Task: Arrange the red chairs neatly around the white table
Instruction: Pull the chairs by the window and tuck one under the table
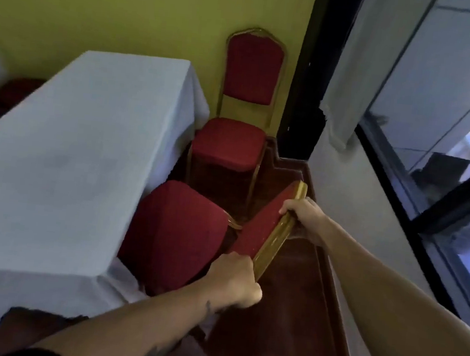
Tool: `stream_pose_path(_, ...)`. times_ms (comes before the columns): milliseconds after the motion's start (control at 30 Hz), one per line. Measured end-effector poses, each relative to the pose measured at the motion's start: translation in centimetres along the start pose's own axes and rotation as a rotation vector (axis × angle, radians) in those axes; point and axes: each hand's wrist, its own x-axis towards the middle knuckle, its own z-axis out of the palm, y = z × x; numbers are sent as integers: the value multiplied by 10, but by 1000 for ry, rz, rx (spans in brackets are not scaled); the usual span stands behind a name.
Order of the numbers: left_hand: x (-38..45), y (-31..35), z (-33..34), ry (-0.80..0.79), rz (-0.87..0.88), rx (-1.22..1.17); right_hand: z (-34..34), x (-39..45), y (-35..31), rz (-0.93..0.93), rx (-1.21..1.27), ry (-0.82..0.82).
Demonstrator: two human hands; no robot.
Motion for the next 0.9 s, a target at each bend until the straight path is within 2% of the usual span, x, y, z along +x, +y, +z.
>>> stream_pose_path(200, 30, 6, -19, 62, -108, -76, 8, 49, -33, -2, -58, -95)
stream_pose_path(433, 70, 5, -31, 95, -105, -98, 11, 90, -63, 44, -122, -145)
stream_pose_path(900, 132, -34, -82, 198, -270, -170, 80, 166, -136, -5, -263, -280)
